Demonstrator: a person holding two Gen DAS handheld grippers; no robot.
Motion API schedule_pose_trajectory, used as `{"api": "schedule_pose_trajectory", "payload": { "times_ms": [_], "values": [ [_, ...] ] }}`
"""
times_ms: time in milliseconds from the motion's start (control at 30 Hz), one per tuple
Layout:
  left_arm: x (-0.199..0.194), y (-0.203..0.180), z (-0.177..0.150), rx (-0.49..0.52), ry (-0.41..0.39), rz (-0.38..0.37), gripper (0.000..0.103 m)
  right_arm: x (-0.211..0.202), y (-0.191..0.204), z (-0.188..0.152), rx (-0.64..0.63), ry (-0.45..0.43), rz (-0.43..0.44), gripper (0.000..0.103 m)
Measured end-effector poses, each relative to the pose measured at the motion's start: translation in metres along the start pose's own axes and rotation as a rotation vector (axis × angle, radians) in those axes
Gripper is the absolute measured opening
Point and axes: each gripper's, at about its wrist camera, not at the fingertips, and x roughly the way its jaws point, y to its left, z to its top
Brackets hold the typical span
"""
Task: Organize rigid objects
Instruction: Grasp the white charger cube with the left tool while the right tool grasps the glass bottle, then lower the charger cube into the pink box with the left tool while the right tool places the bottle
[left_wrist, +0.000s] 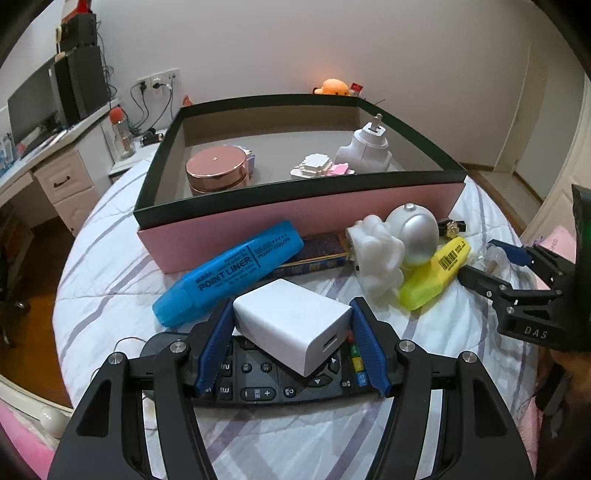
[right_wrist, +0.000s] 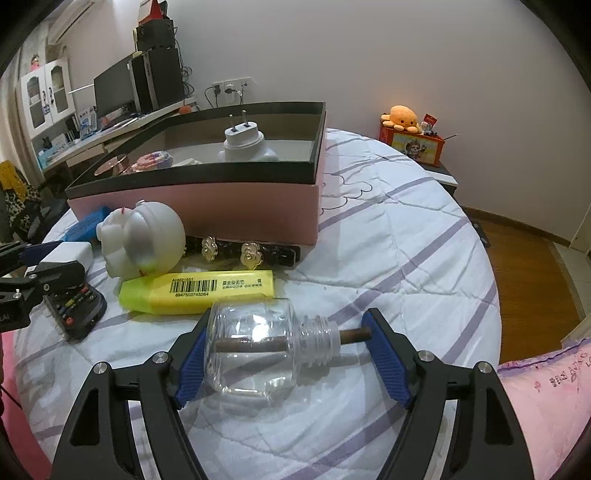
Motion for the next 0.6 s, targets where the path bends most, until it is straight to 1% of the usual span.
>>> {"api": "schedule_pose_trajectory", "payload": {
  "times_ms": [67, 233, 433, 600],
  "values": [
    [-0.002, 0.001, 0.0, 0.001, -0.005, -0.007, 0.065, 0.0, -0.001, -0.001, -0.001, -0.001, 0.005, 0.076],
    [-0.015, 0.004, 0.0, 0.004, -0.028, -0.023, 0.065, -0.007, -0.002, -0.002, 0.001, -0.011, 0.003, 0.076],
    [-0.035, 0.005, 0.001, 0.018, -0.077, -0.038, 0.065, -0.027, 0.006, 0.006, -0.011, -0.059, 0.018, 0.076],
    [-0.059, 0.006, 0.005, 0.022, -0.129, -0.03, 0.065, -0.047, 0.016, 0.014, -0.029, -0.11, 0.042, 0.076]
  ]
}}
